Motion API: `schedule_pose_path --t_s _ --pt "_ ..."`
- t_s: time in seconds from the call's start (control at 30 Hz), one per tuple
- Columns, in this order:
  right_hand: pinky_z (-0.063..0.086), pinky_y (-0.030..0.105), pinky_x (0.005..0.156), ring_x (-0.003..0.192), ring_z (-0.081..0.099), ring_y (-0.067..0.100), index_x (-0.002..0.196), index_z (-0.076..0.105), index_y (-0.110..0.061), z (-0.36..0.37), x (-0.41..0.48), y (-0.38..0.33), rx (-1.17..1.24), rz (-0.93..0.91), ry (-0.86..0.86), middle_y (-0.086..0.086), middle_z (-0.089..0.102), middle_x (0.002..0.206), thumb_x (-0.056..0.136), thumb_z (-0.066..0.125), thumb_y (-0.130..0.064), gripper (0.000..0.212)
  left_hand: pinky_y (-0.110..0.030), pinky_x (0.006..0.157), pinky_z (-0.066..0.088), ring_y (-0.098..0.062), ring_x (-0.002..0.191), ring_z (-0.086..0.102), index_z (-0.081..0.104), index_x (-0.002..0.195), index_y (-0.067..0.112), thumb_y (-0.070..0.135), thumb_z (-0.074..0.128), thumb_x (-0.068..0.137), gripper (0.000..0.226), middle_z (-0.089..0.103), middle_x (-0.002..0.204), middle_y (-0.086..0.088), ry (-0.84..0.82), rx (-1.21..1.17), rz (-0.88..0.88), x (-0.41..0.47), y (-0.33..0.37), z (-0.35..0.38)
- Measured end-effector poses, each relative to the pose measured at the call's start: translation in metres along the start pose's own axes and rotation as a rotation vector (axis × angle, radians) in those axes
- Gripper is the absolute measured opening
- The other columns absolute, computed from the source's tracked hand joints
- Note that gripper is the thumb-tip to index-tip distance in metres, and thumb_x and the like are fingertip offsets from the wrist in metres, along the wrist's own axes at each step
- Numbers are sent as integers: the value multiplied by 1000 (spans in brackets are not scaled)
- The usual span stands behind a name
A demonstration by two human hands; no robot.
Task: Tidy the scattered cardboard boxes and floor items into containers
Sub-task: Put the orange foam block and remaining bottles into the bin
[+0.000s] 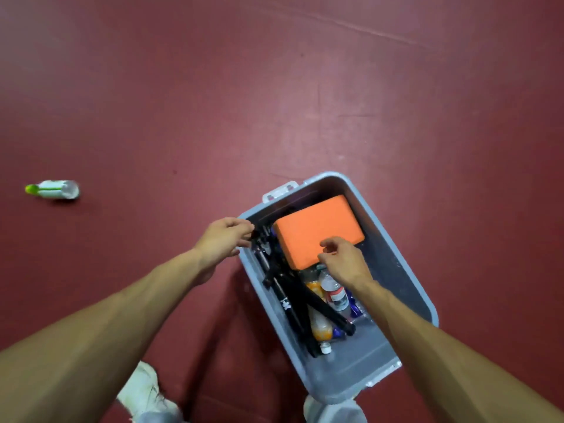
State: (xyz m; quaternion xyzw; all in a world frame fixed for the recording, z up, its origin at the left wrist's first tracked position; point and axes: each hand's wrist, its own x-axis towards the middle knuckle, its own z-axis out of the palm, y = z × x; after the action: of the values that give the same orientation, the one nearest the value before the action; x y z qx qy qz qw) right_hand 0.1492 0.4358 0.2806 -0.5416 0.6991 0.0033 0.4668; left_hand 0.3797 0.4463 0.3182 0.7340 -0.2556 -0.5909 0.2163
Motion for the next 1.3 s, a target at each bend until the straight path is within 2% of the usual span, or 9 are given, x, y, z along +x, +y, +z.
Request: schedule_pose_path --t_s 0.13,0.4,0.53,0.73,0.83,1.0,1.1,1.2,1.3 --pt "36 17 83 111 60 20 119 63 -10 86 -2 -126 -72 -125 -65 6 67 118 86 61 -16 33 -24 69 43 -14 77 59 56 115 15 19 56 92 24 63 97 -4 126 -94 -8 -6 -43 -135" --pt "39 22 77 90 58 14 120 62 -15 276 -8 -381 -164 -279 -207 1 65 104 88 61 -20 32 -21 64 42 -20 83 62 61 108 16 15 61 88 20 63 94 -3 338 -135 -33 -13 -129 -440" --pt "49 40 94 93 62 22 118 63 -15 329 -11 -473 -127 -319 -242 3 67 104 87 62 -20 31 -23 65 40 -21 84 62 62 105 15 14 61 88 17 63 89 -5 480 -150 -76 -27 -153 -552" --pt "45 29 86 95 60 18 121 60 -15 368 6 -551 -215 -376 -318 4 65 109 88 62 -23 34 -26 76 41 -21 82 59 63 101 15 15 61 87 15 64 88 -6 558 -218 -153 -11 -160 -625" --pt "46 30 88 98 61 19 122 60 -14 384 39 -575 -253 -363 -348 5 65 110 88 63 -24 36 -25 78 40 -19 84 58 62 101 16 16 62 86 14 63 89 -4 559 -207 -176 20 -148 -647" --pt "47 32 88 99 63 22 123 59 -14 427 126 -616 -275 -298 -389 5 67 110 88 63 -28 38 -23 80 38 -18 93 59 62 109 15 18 61 88 21 61 92 -1 533 -133 -206 107 -125 -694" --pt "44 27 81 98 62 20 124 57 -15 468 175 -628 -294 -284 -409 4 66 110 88 62 -27 38 -28 93 42 -21 103 56 58 117 14 17 63 85 32 56 101 0 585 -37 -195 172 -124 -716" --pt "41 24 77 92 60 18 126 54 -13 514 210 -626 -304 -245 -451 4 65 109 87 63 -25 42 -30 91 44 -19 89 56 57 116 17 16 65 83 34 53 105 0 652 -71 -163 223 -134 -725" --pt "39 22 76 90 57 18 128 52 -12 566 245 -624 -354 -230 -455 7 63 116 85 66 -24 47 -30 92 44 -16 89 53 59 112 16 16 64 84 29 54 98 1 593 -89 -174 269 -161 -731"
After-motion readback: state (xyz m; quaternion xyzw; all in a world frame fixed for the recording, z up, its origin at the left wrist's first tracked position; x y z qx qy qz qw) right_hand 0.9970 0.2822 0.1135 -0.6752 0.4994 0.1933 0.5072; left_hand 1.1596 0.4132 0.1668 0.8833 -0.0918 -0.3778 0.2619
